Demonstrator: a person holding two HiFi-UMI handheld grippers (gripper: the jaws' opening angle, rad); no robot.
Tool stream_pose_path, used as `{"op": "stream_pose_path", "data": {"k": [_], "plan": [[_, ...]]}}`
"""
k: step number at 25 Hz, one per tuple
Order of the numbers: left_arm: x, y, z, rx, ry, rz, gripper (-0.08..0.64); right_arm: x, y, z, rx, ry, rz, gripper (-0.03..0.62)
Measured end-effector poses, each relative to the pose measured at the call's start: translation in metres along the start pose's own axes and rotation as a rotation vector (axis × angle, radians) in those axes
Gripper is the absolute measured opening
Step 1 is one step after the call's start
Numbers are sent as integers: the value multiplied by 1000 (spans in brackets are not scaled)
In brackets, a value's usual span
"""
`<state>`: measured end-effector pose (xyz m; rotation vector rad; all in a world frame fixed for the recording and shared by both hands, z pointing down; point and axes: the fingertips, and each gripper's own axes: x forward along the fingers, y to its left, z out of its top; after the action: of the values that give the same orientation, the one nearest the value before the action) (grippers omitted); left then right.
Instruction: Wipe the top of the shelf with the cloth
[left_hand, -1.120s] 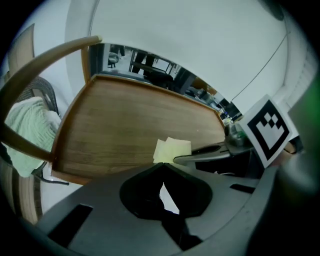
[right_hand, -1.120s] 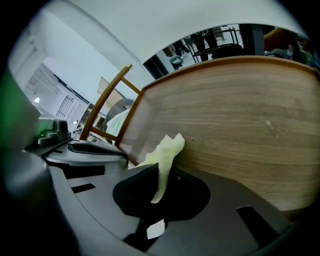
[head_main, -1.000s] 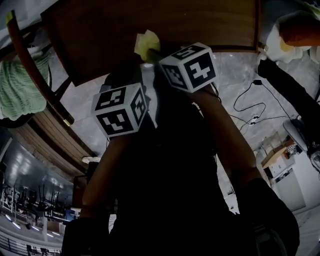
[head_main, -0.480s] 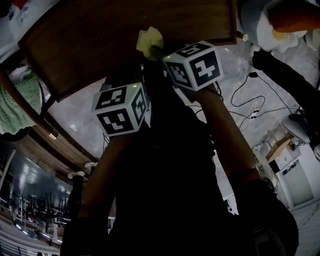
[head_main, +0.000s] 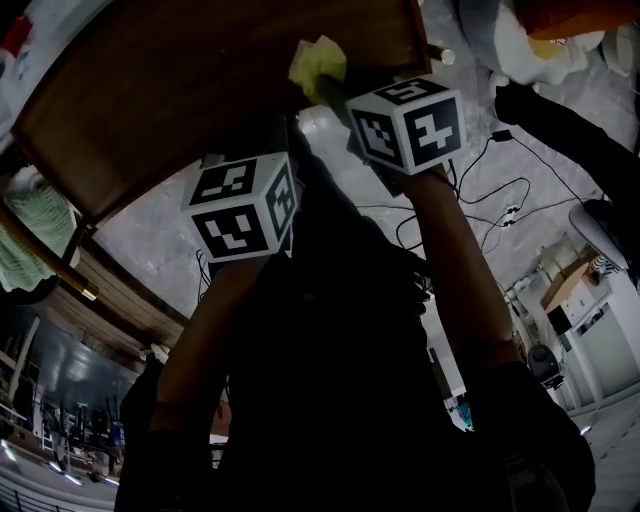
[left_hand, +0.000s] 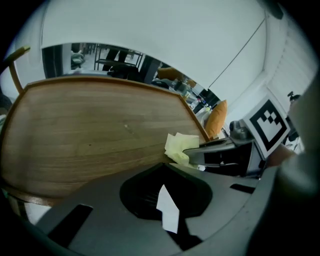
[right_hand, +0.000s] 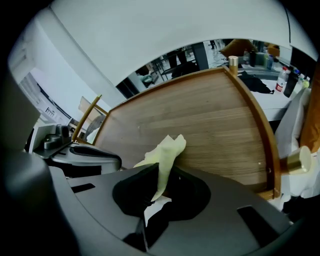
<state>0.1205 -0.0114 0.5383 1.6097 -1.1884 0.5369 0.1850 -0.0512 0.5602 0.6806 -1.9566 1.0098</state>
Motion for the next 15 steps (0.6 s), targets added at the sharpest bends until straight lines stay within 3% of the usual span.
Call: {"op": "stream_pose_path", "data": {"k": [7,15], "plan": [[22,-26,7,24,-7,-21,11,-25,-51,-2,-5,-19,-78,43],[20,-20,-2,27,7,-13,11,-39,-78,0,-52,-16,-187,43]]}}
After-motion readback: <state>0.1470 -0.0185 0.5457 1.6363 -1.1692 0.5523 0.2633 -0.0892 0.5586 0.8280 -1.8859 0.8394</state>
